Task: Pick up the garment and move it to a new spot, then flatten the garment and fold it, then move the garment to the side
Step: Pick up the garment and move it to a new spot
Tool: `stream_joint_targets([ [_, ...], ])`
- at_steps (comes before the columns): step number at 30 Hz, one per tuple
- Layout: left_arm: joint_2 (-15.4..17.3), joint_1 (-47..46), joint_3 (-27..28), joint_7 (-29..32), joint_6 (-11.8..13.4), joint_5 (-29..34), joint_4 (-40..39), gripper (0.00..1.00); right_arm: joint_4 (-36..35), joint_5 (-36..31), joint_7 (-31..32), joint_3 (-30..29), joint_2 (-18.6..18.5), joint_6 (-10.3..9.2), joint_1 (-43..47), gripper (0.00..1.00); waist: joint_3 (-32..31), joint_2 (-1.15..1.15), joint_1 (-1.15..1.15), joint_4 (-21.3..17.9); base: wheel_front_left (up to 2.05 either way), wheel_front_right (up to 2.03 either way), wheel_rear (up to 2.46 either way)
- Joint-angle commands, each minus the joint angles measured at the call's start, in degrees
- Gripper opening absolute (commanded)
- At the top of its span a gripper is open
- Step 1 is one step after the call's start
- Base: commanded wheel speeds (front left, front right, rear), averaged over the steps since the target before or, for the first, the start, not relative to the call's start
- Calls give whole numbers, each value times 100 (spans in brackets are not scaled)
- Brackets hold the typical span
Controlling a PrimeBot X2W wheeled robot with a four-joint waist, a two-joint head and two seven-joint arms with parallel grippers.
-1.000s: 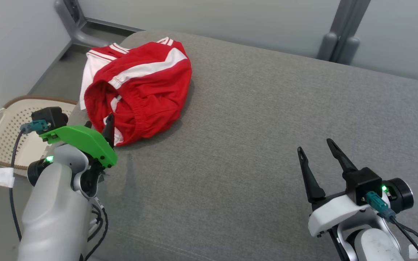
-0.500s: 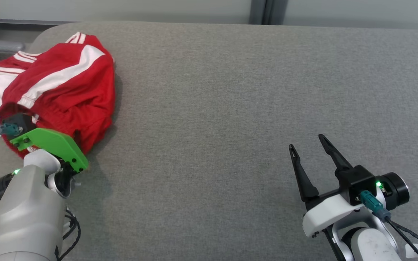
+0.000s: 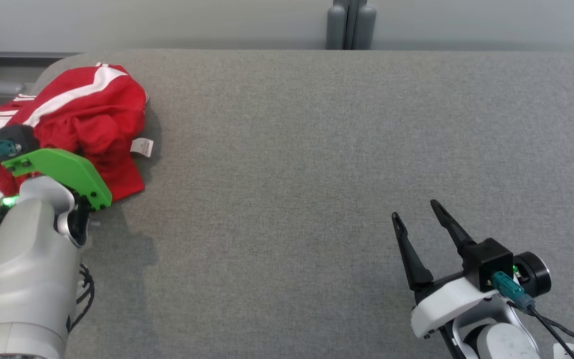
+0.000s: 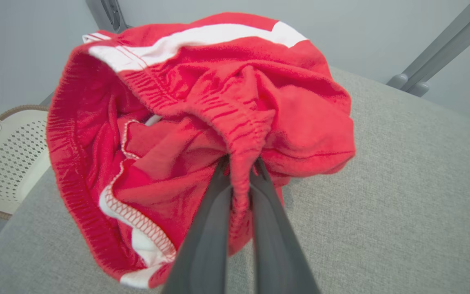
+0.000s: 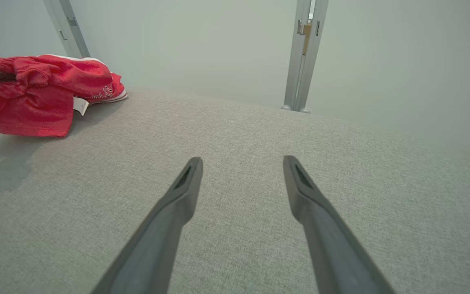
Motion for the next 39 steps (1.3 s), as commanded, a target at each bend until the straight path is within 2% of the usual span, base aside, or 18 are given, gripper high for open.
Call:
stream_joint_targets([
  [1, 87, -193, -64, -138, -24, 112, -98, 0, 76, 90, -77, 15, -16, -8, 58, 100, -394, 0, 0, 166, 0, 0, 0],
  [7, 84, -838, -372, -553, -64, 434, -581, 0, 406, 393, -319, 18, -17, -8, 122, 100, -983, 0, 0, 145, 0, 0, 0],
  [13, -84, -1436, -571, -645, -174, 513, -1095, 0, 593, 504, -481, -54, -20, -8, 93, 100, -1181, 0, 0, -168, 0, 0, 0],
  [19, -368, -1766, -737, -702, -257, 509, -1539, 0, 725, 498, -543, -45, -15, -8, 7, 100, -1190, 0, 0, -720, 0, 0, 0],
  [27, -684, -1929, -914, -586, -322, 367, -2000, 0, 736, 464, -524, 38, -16, -8, -125, 100, -1014, 0, 0, -1707, 0, 0, 0],
  [33, -861, -1578, -1237, -278, -373, 278, -2033, 0, 698, 438, -543, -42, -15, -7, -225, 100, -799, 0, 0, -2333, 0, 0, 0],
  [39, -930, -922, -1767, -31, -425, 48, -1775, 0, 680, 498, -573, -78, -13, -8, -270, 100, -585, 0, 0, -2762, 0, 0, 0],
])
